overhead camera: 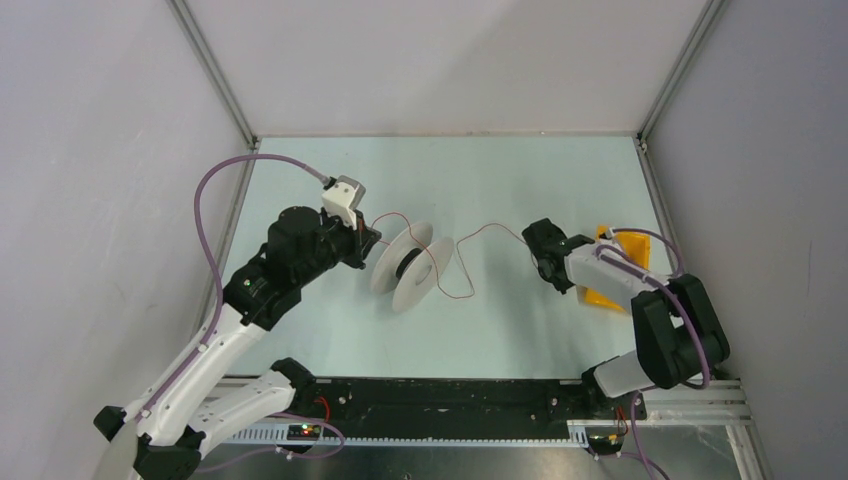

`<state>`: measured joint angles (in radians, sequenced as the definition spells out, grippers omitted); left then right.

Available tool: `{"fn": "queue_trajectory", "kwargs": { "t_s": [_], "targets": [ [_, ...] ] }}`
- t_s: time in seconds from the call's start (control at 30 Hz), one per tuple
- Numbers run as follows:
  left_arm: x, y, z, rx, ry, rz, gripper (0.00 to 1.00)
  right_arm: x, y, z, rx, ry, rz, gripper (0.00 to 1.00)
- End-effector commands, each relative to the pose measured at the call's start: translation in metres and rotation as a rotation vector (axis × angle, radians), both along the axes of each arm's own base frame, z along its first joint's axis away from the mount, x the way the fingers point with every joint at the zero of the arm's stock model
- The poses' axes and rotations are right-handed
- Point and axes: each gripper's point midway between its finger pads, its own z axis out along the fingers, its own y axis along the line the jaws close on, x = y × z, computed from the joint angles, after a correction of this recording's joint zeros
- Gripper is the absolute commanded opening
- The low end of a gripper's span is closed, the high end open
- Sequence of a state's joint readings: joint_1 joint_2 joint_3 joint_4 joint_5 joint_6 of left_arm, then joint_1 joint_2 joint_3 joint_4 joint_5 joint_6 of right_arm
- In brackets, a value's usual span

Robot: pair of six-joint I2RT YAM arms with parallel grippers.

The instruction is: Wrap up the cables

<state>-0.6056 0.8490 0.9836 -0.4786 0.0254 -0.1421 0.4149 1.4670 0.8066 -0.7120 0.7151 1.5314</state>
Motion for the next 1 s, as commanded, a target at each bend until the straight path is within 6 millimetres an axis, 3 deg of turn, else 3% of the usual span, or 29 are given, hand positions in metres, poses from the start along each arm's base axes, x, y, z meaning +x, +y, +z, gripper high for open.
{"fn": "queue_trajectory", "kwargs": {
  "t_s": [0.0, 0.03, 0.17, 0.23, 0.3, 0.4, 0.47, 0.57, 0.63, 0.67, 0.7, 0.8, 0.9, 0.93, 0.97],
  "targets": [
    [0.003, 0.002, 0.012, -0.021, -0.031, 0.018, 0.0, 0.029, -0.001, 0.053, -0.12, -0.165, 0.15, 0.0],
    [0.003, 0.002, 0.012, -0.022, -0.03, 0.018, 0.0, 0.037, 0.005, 0.067, -0.135, -0.207, 0.201, 0.0],
    [0.003, 0.0, 0.012, -0.025, -0.026, 0.011, 0.0, 0.071, 0.033, 0.159, -0.23, -0.427, 0.451, 0.0],
    [0.002, -0.001, 0.012, -0.027, -0.025, 0.004, 0.0, 0.079, 0.046, 0.191, -0.306, -0.477, 0.588, 0.0],
    [0.002, -0.001, 0.013, -0.028, -0.027, 0.001, 0.0, 0.084, 0.062, 0.206, -0.301, -0.52, 0.66, 0.0],
    [0.001, -0.001, 0.012, -0.026, -0.028, -0.001, 0.0, 0.089, 0.085, 0.211, -0.243, -0.555, 0.759, 0.0],
    [0.0, -0.001, 0.012, -0.027, -0.027, -0.005, 0.0, 0.091, 0.092, 0.204, -0.195, -0.551, 0.767, 0.0],
    [-0.002, -0.004, 0.013, -0.033, -0.027, -0.026, 0.0, 0.088, 0.082, 0.168, -0.138, -0.436, 0.712, 0.0],
    [-0.003, -0.006, 0.013, -0.034, -0.026, -0.041, 0.0, 0.086, 0.063, 0.14, -0.105, -0.344, 0.655, 0.11],
    [-0.004, -0.007, 0.013, -0.036, -0.023, -0.05, 0.0, 0.083, 0.058, 0.126, -0.081, -0.296, 0.658, 0.21],
    [-0.005, -0.008, 0.014, -0.037, -0.023, -0.055, 0.0, 0.082, 0.056, 0.122, -0.058, -0.278, 0.675, 0.26],
    [-0.008, -0.011, 0.014, -0.042, -0.014, -0.082, 0.0, 0.077, 0.065, 0.131, -0.055, -0.275, 0.84, 0.52],
    [-0.012, -0.013, 0.009, -0.035, 0.005, -0.102, 0.0, 0.067, 0.089, 0.161, -0.014, -0.37, 1.04, 0.59],
    [-0.013, -0.014, 0.007, -0.031, 0.01, -0.108, 0.0, 0.066, 0.095, 0.18, -0.043, -0.437, 1.1, 0.6],
    [-0.013, -0.014, 0.002, -0.02, 0.019, -0.111, 0.0, 0.06, 0.113, 0.191, -0.004, -0.49, 1.208, 0.61]
  ]
}}
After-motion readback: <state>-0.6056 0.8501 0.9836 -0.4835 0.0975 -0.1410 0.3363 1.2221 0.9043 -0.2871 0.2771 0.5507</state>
